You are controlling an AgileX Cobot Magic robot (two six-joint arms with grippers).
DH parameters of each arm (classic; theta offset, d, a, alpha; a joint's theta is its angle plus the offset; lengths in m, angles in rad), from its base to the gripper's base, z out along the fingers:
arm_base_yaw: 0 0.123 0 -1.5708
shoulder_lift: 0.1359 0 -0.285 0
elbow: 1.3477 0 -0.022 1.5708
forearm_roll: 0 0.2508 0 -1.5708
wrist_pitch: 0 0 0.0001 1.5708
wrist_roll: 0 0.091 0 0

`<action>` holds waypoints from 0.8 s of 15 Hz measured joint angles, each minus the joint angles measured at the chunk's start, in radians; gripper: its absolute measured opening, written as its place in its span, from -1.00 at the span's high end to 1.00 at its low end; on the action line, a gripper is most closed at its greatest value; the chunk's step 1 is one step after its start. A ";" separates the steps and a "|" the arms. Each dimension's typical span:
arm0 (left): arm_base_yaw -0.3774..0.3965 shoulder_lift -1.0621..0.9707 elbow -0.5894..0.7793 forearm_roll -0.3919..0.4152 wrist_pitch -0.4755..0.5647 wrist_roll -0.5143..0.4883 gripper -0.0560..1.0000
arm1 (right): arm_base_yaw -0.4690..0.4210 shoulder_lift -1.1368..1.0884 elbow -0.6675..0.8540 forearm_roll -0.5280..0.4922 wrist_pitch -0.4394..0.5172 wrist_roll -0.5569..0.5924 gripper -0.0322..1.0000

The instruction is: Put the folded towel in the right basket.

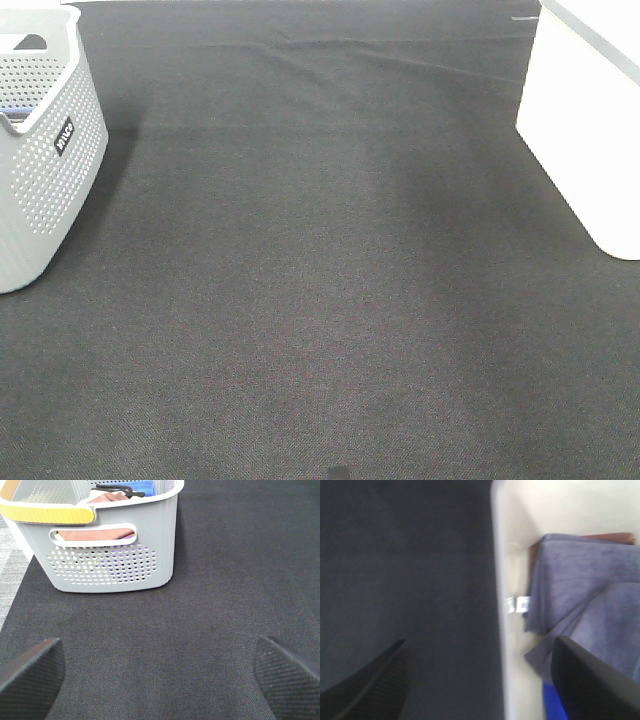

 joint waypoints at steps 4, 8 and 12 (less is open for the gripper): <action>0.000 0.000 0.000 0.000 0.000 0.000 -0.95 | 0.084 -0.242 0.340 -0.069 0.000 0.027 -0.46; 0.000 0.000 0.000 0.000 0.000 0.000 -0.95 | 0.088 -0.574 0.820 -0.086 -0.001 0.069 -0.46; 0.000 0.000 0.000 0.000 0.000 0.000 -0.95 | 0.088 -0.856 1.180 -0.087 -0.001 0.070 -0.46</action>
